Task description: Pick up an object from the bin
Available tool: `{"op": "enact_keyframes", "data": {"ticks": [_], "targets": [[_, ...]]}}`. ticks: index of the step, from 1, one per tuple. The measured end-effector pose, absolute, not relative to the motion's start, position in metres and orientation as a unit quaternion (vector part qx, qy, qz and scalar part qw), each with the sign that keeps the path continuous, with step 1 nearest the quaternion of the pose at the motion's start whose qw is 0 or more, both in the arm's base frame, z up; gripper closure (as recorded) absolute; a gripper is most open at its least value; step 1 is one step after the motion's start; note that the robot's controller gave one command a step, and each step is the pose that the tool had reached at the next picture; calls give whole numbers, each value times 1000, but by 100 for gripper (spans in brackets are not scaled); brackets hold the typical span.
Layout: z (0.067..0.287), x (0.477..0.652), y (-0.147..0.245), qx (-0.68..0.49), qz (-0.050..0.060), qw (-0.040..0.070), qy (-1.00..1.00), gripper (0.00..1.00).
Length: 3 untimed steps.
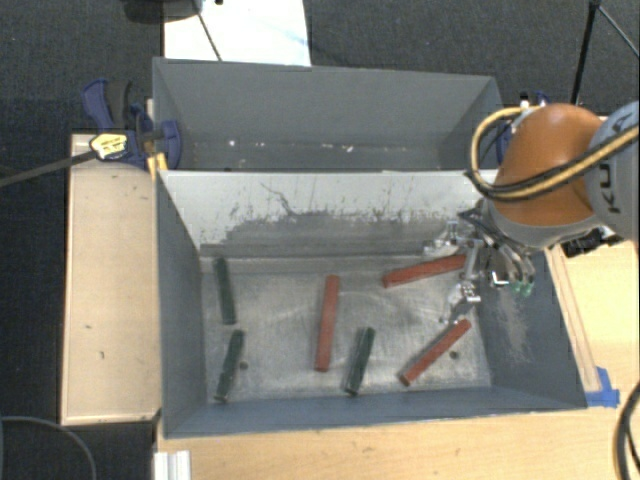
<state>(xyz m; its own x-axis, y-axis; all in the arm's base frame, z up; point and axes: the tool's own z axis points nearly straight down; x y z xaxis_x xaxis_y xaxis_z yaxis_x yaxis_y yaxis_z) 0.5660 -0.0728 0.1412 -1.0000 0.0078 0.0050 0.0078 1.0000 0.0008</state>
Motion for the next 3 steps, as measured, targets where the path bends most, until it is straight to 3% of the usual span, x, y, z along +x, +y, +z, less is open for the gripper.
{"op": "enact_keyframes", "data": {"ticks": [1, 2, 3], "targets": [[146, 568, -73, -3, 0, -1, -1000, 0], [76, 593, -57, 2, 0, -7, -1000, 100], [76, 593, -57, 3, 0, -7, -1000, 100]]}}
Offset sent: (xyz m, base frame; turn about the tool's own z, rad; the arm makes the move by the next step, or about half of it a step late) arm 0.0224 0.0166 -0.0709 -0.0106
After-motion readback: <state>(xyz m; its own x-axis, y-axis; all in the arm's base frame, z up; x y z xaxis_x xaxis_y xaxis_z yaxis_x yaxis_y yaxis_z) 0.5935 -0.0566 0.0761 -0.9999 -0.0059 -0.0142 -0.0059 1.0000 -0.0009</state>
